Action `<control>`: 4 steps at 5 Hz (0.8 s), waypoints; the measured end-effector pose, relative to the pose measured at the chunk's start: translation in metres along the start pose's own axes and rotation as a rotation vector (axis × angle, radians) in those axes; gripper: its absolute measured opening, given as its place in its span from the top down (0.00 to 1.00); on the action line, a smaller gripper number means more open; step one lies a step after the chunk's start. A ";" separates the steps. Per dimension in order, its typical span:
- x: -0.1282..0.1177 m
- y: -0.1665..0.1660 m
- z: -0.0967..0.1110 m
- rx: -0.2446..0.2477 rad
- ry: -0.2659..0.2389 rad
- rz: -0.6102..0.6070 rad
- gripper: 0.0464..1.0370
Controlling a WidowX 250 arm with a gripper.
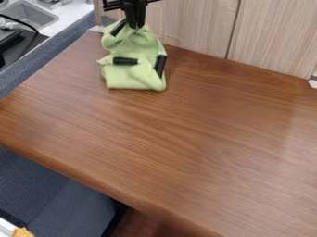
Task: Moved the cloth to the top left edge of the table
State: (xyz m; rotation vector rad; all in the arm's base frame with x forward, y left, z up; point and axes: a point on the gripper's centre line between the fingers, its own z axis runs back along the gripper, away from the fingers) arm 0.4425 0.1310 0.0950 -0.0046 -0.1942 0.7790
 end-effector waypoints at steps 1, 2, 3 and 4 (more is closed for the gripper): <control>0.017 -0.005 -0.032 0.030 0.071 0.023 0.97; 0.020 -0.005 -0.048 0.050 0.081 0.028 0.96; 0.010 0.001 -0.067 0.078 0.111 0.033 0.80; 0.004 0.004 -0.070 0.090 0.120 0.035 0.54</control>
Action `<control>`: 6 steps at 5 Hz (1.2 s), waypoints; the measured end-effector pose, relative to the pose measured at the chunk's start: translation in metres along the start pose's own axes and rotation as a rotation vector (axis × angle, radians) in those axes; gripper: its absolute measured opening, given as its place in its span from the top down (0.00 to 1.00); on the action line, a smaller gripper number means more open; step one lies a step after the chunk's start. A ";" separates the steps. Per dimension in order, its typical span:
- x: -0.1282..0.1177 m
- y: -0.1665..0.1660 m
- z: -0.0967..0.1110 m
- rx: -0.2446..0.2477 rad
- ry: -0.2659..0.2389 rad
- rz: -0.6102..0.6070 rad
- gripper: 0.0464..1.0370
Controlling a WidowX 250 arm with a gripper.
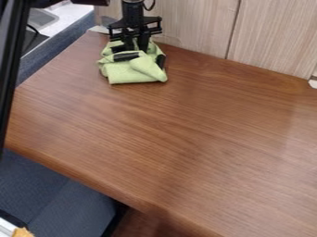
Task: Moved the cloth to the top left edge of the table
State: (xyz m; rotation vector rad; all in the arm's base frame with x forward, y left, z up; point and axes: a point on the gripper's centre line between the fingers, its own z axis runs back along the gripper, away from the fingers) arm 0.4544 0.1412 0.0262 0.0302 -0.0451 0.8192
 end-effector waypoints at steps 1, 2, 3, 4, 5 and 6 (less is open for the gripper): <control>-0.001 -0.001 0.004 -0.005 -0.017 -0.006 0.25; 0.000 0.000 0.013 -0.005 -0.046 -0.011 0.04; -0.001 0.000 0.025 -0.017 -0.060 -0.024 0.03; -0.003 0.001 0.054 -0.052 -0.101 -0.043 0.04; -0.012 0.008 0.070 -0.067 -0.119 -0.049 0.04; -0.033 0.028 0.083 -0.064 -0.134 -0.041 0.04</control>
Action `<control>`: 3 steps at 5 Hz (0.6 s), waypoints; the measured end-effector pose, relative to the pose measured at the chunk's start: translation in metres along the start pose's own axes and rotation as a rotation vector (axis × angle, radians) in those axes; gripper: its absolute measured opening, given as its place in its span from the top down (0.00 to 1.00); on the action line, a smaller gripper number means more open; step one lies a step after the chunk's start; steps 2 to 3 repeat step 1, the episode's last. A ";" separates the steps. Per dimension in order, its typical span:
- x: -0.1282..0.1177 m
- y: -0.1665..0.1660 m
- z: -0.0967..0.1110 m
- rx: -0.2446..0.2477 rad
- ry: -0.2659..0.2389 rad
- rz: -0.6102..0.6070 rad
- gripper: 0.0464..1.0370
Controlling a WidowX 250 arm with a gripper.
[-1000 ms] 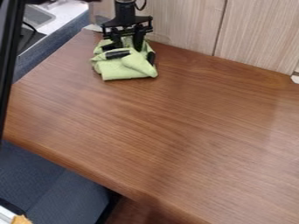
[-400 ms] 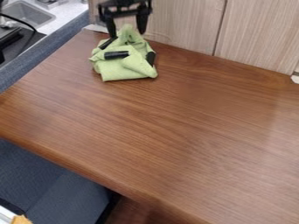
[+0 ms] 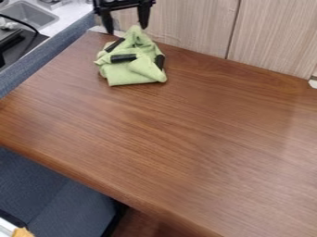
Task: Moved the cloth to the top left edge of the table
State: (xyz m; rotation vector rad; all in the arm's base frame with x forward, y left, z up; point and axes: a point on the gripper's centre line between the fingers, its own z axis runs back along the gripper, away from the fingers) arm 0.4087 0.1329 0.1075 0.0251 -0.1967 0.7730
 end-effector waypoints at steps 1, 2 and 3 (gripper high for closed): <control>-0.019 0.018 -0.001 0.037 -0.015 -0.015 0.04; -0.019 0.018 -0.001 0.037 -0.015 -0.015 0.04; -0.019 0.018 -0.001 0.037 -0.015 -0.015 0.04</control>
